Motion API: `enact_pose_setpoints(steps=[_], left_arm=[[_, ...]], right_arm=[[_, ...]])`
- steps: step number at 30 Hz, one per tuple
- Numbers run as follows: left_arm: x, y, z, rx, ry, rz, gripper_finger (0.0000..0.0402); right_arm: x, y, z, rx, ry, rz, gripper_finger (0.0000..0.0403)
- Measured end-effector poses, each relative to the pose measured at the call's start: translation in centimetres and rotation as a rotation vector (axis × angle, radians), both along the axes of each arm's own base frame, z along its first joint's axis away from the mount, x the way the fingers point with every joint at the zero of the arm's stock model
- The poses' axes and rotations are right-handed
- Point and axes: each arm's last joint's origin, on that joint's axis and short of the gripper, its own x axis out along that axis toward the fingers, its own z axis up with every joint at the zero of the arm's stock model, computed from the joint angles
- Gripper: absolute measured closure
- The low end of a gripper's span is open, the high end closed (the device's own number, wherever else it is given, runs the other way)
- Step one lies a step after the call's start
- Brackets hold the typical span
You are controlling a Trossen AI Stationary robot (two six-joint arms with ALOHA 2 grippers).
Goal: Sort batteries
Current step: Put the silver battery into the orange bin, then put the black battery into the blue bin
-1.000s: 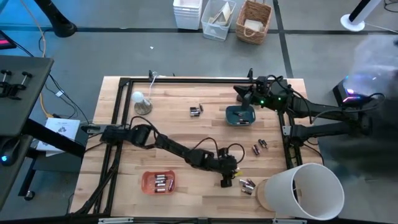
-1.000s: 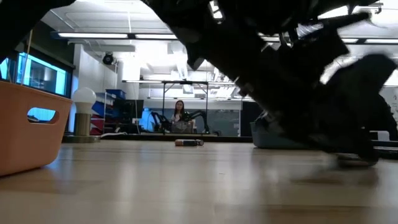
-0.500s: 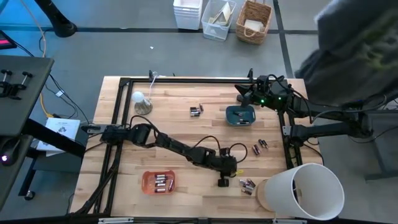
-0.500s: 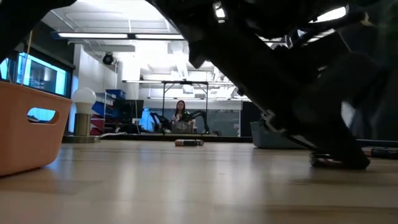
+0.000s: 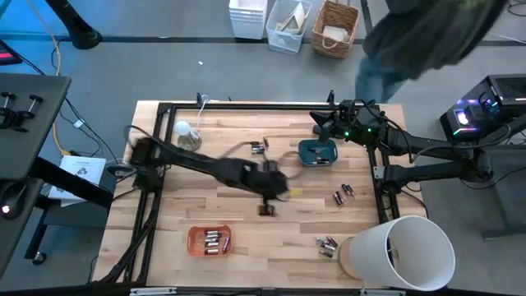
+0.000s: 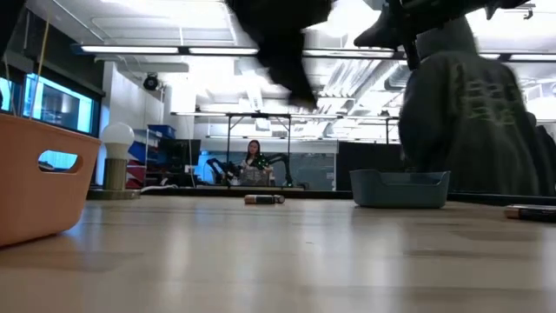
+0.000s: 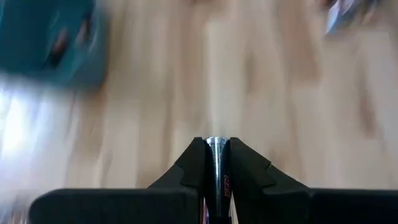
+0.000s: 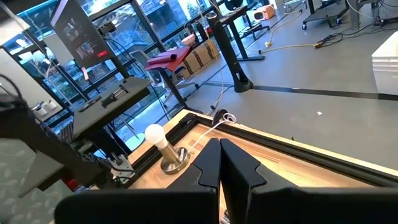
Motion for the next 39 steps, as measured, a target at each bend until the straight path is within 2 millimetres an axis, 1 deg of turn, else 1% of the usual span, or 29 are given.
enact_pose_setpoints(steps=[2, 3, 4, 6, 8, 11, 13, 14, 16, 19, 21, 23, 24, 25, 26, 28, 30, 32, 35, 37, 39], left_arm=[[-3.7, 0.4, 0.3, -0.024, 0.037, 0.058, 0.0367], [-5.6, 0.3, 0.8, -0.051, 0.028, 0.086, 0.0367], [-7.5, 0.0, 1.7, -0.086, -0.005, 0.117, 0.0368], [-11.0, -0.8, 3.5, -0.155, -0.088, 0.166, 0.0367], [-14.1, -2.2, 4.5, -0.214, -0.134, 0.178, 0.0367], [-17.3, -4.6, 5.0, -0.292, -0.149, 0.162, 0.0367], [-18.5, -6.4, 5.3, -0.346, -0.161, 0.129, 0.0367], [-18.8, -7.4, 4.9, -0.355, -0.141, 0.109, 0.0368], [-19.2, -9.2, 3.1, -0.349, -0.072, 0.093, 0.0367], [-19.3, -11.5, 0.0, -0.327, 0.053, 0.084, 0.0367], [-18.8, -12.9, -1.9, -0.332, 0.113, 0.083, 0.0368], [-18.5, -13.8, -4.2, -0.319, 0.204, 0.076, 0.0367], [-18.3, -14.0, -5.0, -0.319, 0.237, 0.079, 0.0363], [-18.1, -14.3, -5.4, -0.334, 0.242, 0.084, 0.0353], [-17.9, -14.4, -5.7, -0.344, 0.249, 0.091, 0.034], [-17.8, -14.1, -5.9, -0.337, 0.278, 0.106, 0.0311], [-17.8, -13.5, -5.5, -0.33, 0.272, 0.123, 0.0285], [-17.9, -12.7, -4.4, -0.325, 0.237, 0.146, 0.0266], [-18.1, -11.6, -3.0, -0.318, 0.213, 0.172, 0.0248], [-18.5, -10.6, -2.2, -0.301, 0.228, 0.165, 0.024], [-19.1, -9.1, -0.8, -0.266, 0.244, 0.176, 0.0235]], right_arm=[[0.0, 0.0, 0.0, 0.0, 0.001, 0.0, 0.0403], [0.0, 0.0, 0.0, 0.001, 0.004, 0.0, 0.0403], [0.0, 0.0, -0.1, 0.003, 0.009, 0.0, 0.0403], [0.0, 0.0, -0.2, 0.005, 0.018, 0.0, 0.0403], [0.0, 0.0, -0.2, 0.008, 0.025, 0.002, 0.0403], [0.0, 0.0, -0.3, 0.011, 0.034, 0.003, 0.0403], [0.0, 0.0, -0.4, 0.012, 0.037, 0.004, 0.0403], [0.0, 0.0, -0.4, 0.012, 0.038, 0.004, 0.0403], [0.0, 0.0, -0.4, 0.012, 0.038, 0.005, 0.0403], [0.0, 0.1, -0.4, 0.025, 0.034, 0.02, 0.0403], [0.0, 0.1, -0.4, 0.037, 0.028, 0.042, 0.0403], [0.1, 0.2, -0.4, 0.046, 0.023, 0.079, 0.0403], [0.1, 0.3, -0.4, 0.05, 0.022, 0.1, 0.0403], [0.2, 0.3, -0.4, 0.053, 0.021, 0.123, 0.0403], [0.2, 0.4, -0.4, 0.054, 0.016, 0.146, 0.0403], [0.3, 0.5, -0.2, 0.043, 0.001, 0.192, 0.0403], [0.3, 0.6, 0.0, 0.029, -0.013, 0.222, 0.0403], [0.4, 0.6, 0.3, 0.021, -0.028, 0.227, 0.0402], [0.4, 0.6, 1.0, -0.01, 0.009, 0.232, 0.0388], [0.4, 0.6, 1.8, -0.037, 0.044, 0.237, 0.0369], [0.6, 0.6, 2.7, -0.055, 0.099, 0.243, 0.0341]])
